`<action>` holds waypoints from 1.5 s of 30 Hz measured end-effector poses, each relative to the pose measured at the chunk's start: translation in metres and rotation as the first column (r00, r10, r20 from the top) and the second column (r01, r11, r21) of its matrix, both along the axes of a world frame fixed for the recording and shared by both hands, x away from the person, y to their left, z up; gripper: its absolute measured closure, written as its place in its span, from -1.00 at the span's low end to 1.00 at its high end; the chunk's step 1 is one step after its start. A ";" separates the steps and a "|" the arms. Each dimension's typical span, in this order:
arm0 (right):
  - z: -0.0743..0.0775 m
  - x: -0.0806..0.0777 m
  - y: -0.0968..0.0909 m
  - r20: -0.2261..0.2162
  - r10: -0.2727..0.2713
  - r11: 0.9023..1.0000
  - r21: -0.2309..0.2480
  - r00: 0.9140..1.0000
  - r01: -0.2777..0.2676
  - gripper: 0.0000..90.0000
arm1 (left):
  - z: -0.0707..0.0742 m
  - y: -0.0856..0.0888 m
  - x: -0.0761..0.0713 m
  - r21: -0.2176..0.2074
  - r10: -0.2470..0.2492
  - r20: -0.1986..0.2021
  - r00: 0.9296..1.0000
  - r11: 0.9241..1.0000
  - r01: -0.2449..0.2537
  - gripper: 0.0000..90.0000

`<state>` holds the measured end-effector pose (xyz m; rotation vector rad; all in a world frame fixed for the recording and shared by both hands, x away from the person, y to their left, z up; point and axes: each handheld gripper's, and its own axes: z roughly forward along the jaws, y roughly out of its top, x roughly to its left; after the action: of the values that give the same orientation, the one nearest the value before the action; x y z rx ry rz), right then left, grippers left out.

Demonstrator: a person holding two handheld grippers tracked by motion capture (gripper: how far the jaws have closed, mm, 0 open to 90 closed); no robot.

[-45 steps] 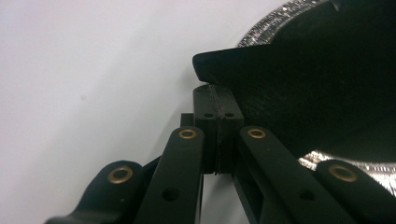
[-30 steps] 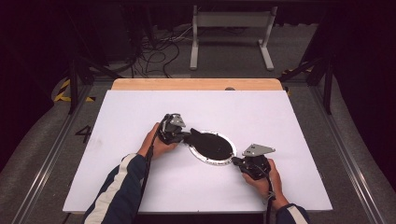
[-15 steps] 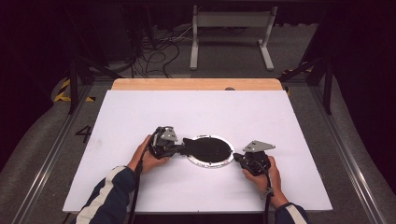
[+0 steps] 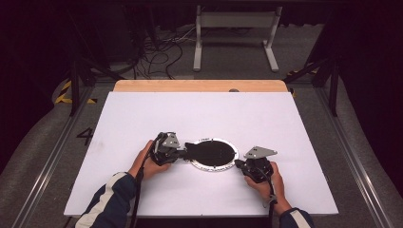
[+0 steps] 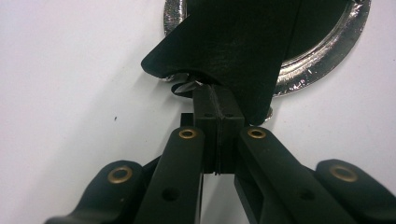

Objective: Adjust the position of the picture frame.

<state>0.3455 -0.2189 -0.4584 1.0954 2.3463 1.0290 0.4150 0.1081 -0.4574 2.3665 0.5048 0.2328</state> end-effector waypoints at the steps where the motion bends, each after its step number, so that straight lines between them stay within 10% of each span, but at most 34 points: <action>1: 0.000 -0.001 0.001 -0.009 0.007 1.000 0.011 1.000 -0.007 1.00 | 0.000 0.000 0.000 0.000 0.001 -0.003 1.000 1.000 -0.001 1.00; 32: -0.001 0.019 0.010 0.018 -0.068 0.998 -0.006 0.997 0.068 1.00 | -0.001 -0.001 -0.036 -0.008 -0.076 -0.020 0.997 0.997 0.076 1.00; 45: -0.001 -0.002 0.029 0.010 0.037 0.999 -0.013 0.999 -0.037 1.00 | -0.001 -0.003 -0.041 -0.018 -0.085 -0.030 0.996 0.996 0.084 1.00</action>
<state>0.3435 -0.1900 -0.4594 1.0432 2.3705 1.0285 0.3740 0.1053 -0.4588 2.3725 0.4188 0.1529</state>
